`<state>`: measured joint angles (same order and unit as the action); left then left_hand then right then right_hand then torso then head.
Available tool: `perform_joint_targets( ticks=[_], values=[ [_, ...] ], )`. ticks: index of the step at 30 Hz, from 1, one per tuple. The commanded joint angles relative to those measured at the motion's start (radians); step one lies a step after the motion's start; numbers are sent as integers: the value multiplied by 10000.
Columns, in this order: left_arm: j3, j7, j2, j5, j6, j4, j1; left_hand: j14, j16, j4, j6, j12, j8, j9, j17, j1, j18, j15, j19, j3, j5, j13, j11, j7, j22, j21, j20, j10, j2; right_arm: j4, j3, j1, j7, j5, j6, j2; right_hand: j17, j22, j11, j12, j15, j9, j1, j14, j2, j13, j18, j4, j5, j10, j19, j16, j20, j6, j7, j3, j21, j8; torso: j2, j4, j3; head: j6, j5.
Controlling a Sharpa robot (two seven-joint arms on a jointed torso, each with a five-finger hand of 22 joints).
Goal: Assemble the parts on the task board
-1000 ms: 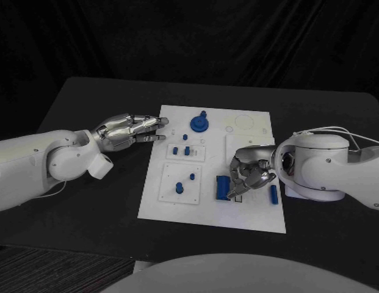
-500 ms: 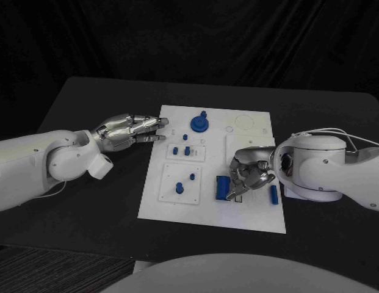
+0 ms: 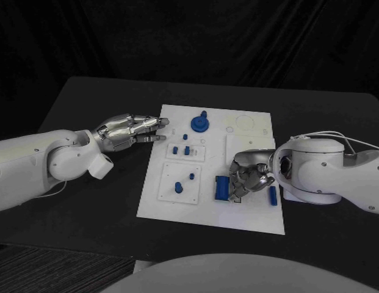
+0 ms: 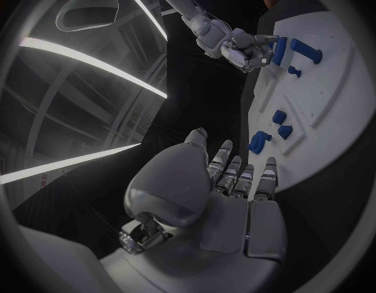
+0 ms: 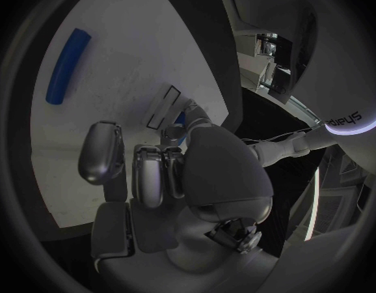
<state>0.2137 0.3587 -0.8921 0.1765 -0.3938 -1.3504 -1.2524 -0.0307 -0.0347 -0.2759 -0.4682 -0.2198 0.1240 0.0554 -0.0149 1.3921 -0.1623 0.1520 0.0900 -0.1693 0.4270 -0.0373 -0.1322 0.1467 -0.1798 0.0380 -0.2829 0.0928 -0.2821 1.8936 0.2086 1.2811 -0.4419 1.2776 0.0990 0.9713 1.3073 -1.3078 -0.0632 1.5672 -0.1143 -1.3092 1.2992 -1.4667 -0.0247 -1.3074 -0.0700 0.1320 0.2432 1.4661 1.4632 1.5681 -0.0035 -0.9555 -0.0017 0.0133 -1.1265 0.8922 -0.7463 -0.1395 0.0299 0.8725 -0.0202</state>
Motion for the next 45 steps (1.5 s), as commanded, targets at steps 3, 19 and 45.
perform_joint_targets(
  ticks=[3,19,45],
  values=[
    [-9,87,-5,-54,-132,-29,14,-60,-60,-50,-55,-67,62,14,-15,-18,-183,38,7,15,-60,-17,-69,44,-10,53,-43,18,-50,-21,-5,-25,-120,58,69,-2,2635,-1471,-43,36,-59,-370,-138,-1041,-65,-2634,-150,-41,-551,1046,32,27,-48,-49,-1,80,83,-57,-2,7,0,1,9],
    [-9,77,-66,-54,-65,-58,15,-71,-72,-53,-64,-90,71,15,-18,-22,-183,46,16,17,-63,-21,-74,47,-21,58,-44,32,-44,389,-8,696,310,-1296,-87,1149,2635,-1438,160,36,111,2088,-1073,-1041,-731,-2634,-167,1492,-1911,1046,6,27,74,956,278,577,319,-3588,4,0,3,1,7],
    [-9,106,29,-54,-6,-17,14,-95,-99,-58,-116,-168,109,22,-23,-35,-184,49,49,12,-72,-35,-102,63,-48,74,-48,93,-21,-626,-3,1314,-2046,-790,1884,910,2635,-1410,170,36,106,7535,-1674,-1041,732,-2634,-200,550,101,1046,39,27,101,-2415,245,966,474,-7443,9,29,15,1,-70]
  ],
)
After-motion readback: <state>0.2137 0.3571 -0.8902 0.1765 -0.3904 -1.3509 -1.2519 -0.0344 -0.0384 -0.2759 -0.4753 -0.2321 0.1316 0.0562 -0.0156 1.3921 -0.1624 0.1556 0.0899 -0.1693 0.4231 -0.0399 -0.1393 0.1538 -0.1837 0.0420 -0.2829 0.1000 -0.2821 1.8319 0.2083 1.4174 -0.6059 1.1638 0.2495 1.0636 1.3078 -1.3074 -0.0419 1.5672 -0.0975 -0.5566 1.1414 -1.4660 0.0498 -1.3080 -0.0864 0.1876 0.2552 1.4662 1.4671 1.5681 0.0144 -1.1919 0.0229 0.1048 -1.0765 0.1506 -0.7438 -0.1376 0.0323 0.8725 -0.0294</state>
